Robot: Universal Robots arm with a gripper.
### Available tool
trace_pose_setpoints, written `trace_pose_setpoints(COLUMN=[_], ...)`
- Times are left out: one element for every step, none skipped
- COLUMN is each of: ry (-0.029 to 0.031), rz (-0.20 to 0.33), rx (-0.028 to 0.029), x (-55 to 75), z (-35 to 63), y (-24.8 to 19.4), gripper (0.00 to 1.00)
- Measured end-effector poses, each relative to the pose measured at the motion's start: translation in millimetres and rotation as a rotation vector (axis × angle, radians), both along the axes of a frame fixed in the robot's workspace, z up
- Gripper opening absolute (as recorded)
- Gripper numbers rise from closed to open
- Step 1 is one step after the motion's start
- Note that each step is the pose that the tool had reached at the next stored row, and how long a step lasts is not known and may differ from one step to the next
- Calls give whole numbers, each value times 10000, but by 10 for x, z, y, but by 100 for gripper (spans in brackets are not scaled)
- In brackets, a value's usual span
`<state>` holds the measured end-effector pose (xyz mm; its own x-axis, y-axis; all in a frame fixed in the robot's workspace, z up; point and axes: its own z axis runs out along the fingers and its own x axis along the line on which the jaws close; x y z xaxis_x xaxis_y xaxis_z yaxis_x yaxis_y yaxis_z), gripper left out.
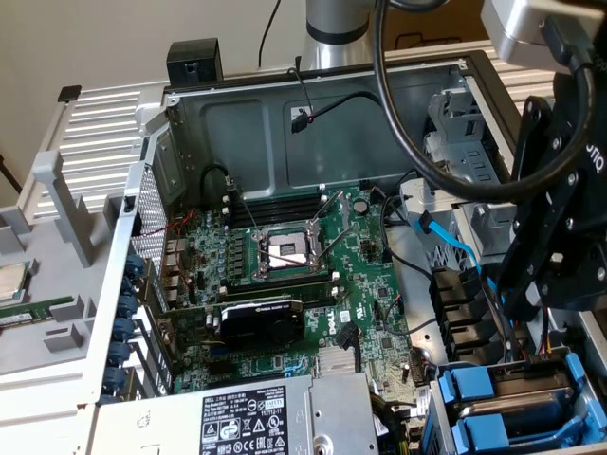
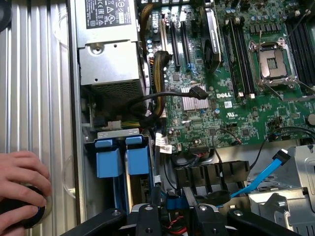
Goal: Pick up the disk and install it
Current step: 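Insert the first disk wire, then insert the second disk wire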
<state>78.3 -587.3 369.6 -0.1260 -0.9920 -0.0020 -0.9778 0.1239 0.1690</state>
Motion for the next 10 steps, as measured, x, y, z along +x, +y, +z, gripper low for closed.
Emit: trace_pose_setpoints(ry=[0, 0, 0, 0, 0, 0, 0, 0, 0, 0], rz=[-2, -4, -6, -8, -9, -11, -12, -14, -16, -17], rx=[1, 0, 0, 0, 0, 0, 0, 0, 0, 0], x=[0, 0, 0, 0, 0, 0, 0, 0, 0, 0], z=[-1, -2, -2, -3, -4, -4, -5, -6, -7, -7], y=[0, 0, 0, 0, 0, 0, 0, 0, 0, 0], gripper=[31, 31, 29, 29, 22, 22, 22, 22, 22, 22])
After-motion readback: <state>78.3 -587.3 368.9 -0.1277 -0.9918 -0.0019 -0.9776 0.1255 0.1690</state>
